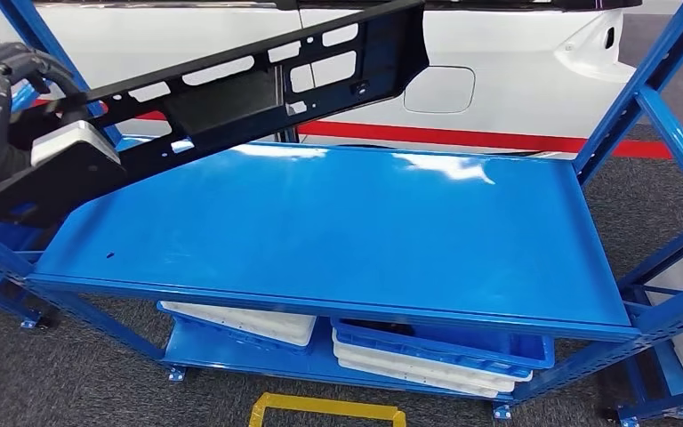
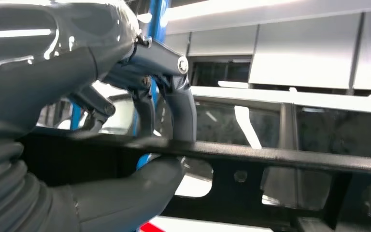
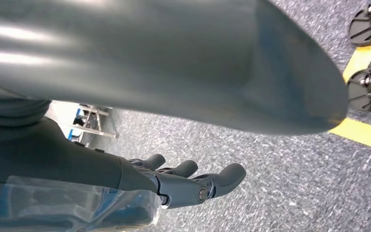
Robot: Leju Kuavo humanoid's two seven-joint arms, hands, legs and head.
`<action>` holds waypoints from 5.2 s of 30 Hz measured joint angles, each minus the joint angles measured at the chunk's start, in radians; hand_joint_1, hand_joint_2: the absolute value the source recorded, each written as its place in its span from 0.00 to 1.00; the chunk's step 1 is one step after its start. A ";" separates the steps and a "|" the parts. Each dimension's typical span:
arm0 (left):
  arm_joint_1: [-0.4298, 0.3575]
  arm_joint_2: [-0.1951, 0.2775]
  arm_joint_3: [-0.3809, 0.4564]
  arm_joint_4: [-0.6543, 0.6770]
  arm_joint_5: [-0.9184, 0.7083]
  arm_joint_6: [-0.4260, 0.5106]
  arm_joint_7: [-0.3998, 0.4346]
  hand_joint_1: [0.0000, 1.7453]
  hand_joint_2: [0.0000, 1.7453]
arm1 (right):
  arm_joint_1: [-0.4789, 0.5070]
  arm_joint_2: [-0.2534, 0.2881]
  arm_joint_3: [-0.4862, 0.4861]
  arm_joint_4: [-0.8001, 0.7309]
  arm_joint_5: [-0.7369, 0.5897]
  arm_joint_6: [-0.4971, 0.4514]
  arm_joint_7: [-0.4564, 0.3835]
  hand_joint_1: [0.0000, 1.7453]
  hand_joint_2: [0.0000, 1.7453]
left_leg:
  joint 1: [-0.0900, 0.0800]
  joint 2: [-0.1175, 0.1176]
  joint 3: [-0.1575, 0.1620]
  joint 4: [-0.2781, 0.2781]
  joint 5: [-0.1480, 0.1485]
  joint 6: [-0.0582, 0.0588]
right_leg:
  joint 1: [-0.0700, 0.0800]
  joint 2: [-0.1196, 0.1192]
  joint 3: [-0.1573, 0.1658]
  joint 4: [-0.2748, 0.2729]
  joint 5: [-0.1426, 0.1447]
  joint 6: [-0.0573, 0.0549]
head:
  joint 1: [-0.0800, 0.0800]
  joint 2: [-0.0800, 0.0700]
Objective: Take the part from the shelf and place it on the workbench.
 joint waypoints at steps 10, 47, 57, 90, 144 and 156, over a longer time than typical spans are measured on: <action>-0.013 -0.003 0.001 -0.006 -0.003 -0.010 -0.005 1.00 1.00 | 0.001 -0.005 0.000 0.000 -0.012 0.000 0.000 0.00 0.00 | 0.009 0.007 -0.033 -0.011 0.042 0.026 | -0.005 0.000 -0.080 0.244 -0.131 0.028 | 0.001 0.000; 0.001 -0.003 0.008 -0.017 0.006 -0.021 -0.006 1.00 1.00 | -0.001 -0.025 -0.001 0.000 -0.011 0.002 -0.001 0.00 0.00 | 0.006 0.007 -0.047 0.007 0.040 -0.003 | -0.009 0.003 0.035 0.006 -0.043 0.014 | 0.000 0.000; -0.001 -0.003 0.007 -0.018 0.014 -0.026 -0.007 1.00 1.00 | -0.002 -0.024 -0.001 0.000 -0.011 0.002 0.000 0.00 0.00 | 0.013 0.005 -0.068 0.173 -0.069 -0.018 | -0.006 0.001 -0.008 0.004 -0.003 -0.015 | -0.001 0.000; 0.006 -0.002 0.006 -0.019 0.035 -0.018 -0.010 1.00 1.00 | -0.004 -0.013 -0.001 0.000 -0.011 0.007 0.000 0.00 0.00 | 0.001 0.004 0.021 0.014 -0.030 0.005 | 0.000 0.001 -0.019 -0.002 0.017 -0.012 | 0.000 0.000; 0.018 0.000 0.010 -0.019 0.040 -0.002 -0.019 1.00 1.00 | -0.008 -0.014 -0.001 0.000 -0.010 0.013 0.000 0.00 0.00 | 0.012 0.005 -0.153 0.220 -0.080 -0.017 | -0.006 -0.006 0.058 -0.035 -0.024 -0.018 | -0.001 0.000; 0.022 0.003 0.014 -0.019 0.039 -0.001 -0.020 1.00 1.00 | -0.006 -0.017 -0.001 0.000 -0.011 0.013 0.000 0.00 0.00 | 0.008 0.003 0.034 -0.046 0.013 0.026 | -0.003 -0.002 -0.011 -0.009 0.005 0.024 | 0.002 0.000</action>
